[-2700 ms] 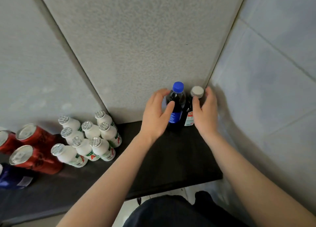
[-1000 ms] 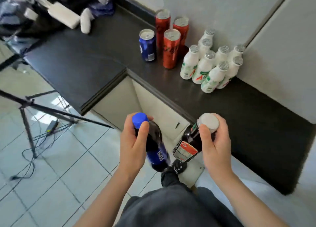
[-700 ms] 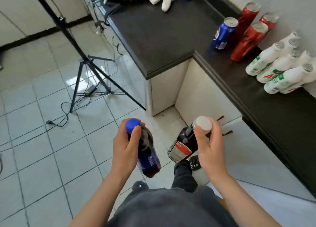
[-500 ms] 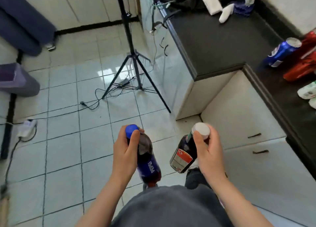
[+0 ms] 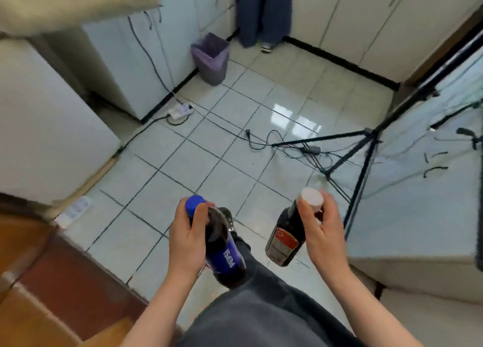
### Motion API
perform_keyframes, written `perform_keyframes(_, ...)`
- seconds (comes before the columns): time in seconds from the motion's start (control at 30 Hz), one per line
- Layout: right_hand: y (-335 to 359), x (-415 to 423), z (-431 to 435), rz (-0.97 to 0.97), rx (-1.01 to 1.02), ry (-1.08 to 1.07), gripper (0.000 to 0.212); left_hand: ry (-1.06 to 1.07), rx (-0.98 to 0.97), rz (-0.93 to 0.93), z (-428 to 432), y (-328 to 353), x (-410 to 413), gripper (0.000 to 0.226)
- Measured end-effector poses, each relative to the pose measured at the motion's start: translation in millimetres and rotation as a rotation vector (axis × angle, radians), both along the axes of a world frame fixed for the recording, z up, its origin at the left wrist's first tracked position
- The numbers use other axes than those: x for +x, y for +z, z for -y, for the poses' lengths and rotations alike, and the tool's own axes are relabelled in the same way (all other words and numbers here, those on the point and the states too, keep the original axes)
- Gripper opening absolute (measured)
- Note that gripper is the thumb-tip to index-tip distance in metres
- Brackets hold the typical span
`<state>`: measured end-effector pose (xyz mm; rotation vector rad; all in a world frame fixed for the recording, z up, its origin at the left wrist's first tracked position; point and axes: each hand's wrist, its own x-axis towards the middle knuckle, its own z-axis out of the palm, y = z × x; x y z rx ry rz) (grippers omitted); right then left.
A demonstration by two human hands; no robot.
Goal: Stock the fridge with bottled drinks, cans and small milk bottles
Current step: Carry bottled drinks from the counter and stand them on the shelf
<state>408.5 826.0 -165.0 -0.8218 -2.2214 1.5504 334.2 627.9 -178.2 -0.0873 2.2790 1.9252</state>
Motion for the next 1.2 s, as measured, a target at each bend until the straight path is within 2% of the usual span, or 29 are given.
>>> perform_keyframes(0.03,-3,-23,5,0.004,0.004,0.054,0.030,0.066,-0.008,0.008,11,-2,-9,0.016)
perform_keyframes(0.17,-8,-124,37,-0.021,-0.028,0.282,0.011,0.295,-0.073,0.002,54,-3,-58,0.015)
perform_keyframes(0.43,7,-306,113,-0.093,-0.126,0.658,0.013,0.641,-0.168,-0.071,125,36,-169,0.013)
perform_keyframes(0.57,15,-367,148,-0.102,-0.128,0.814,0.020,0.796,-0.213,-0.121,147,47,-203,0.025)
perform_keyframes(0.67,17,-401,169,-0.098,-0.120,0.858,0.019,0.892,-0.198,-0.136,161,48,-221,0.020)
perform_keyframes(0.9,14,-450,214,-0.049,-0.101,0.904,0.024,0.925,-0.164,-0.063,195,35,-264,0.018)
perform_keyframes(1.0,12,-471,239,-0.033,-0.061,0.934,0.025,0.898,-0.167,-0.079,218,28,-287,0.038)
perform_keyframes(1.2,25,-529,311,-0.054,-0.010,0.971,0.023,0.856,-0.088,-0.114,293,33,-352,0.046)
